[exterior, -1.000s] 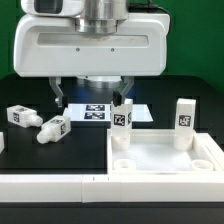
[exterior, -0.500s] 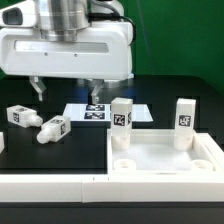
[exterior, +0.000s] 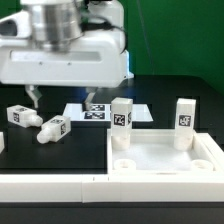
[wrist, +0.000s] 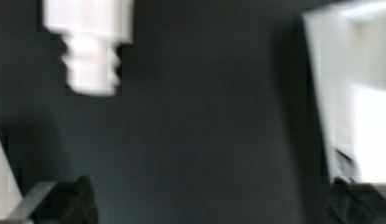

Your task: Assemble square table

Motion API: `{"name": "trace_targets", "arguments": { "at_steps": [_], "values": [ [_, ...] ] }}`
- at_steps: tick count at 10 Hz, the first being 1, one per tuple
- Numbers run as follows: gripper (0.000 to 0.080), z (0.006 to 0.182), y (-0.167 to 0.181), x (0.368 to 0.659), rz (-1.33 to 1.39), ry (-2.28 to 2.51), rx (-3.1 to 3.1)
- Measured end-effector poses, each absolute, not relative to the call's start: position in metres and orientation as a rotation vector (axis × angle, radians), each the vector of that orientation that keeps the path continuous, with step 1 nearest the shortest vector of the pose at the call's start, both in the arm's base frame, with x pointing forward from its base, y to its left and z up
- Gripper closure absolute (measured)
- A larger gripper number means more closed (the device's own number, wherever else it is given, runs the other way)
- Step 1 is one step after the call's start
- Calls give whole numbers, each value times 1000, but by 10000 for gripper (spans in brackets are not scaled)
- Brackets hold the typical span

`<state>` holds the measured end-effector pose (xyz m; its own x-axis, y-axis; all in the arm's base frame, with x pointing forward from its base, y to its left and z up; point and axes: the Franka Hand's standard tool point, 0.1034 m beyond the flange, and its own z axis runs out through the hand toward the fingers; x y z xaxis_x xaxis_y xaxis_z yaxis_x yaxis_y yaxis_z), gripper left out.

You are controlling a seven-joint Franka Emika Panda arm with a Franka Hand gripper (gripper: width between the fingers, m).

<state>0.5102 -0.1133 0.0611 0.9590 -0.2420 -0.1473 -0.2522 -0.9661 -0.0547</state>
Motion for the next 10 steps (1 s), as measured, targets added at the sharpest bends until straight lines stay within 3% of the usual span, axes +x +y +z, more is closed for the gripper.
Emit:
{"name": "trace_targets", "arguments": {
  "at_steps": [5,8,10],
  "values": [
    [151,55,-111,505,255,389,-3021],
    [151,22,-130,473,359,402,-3011],
    [151,11,-127,466,393,426,-2995]
  ]
}}
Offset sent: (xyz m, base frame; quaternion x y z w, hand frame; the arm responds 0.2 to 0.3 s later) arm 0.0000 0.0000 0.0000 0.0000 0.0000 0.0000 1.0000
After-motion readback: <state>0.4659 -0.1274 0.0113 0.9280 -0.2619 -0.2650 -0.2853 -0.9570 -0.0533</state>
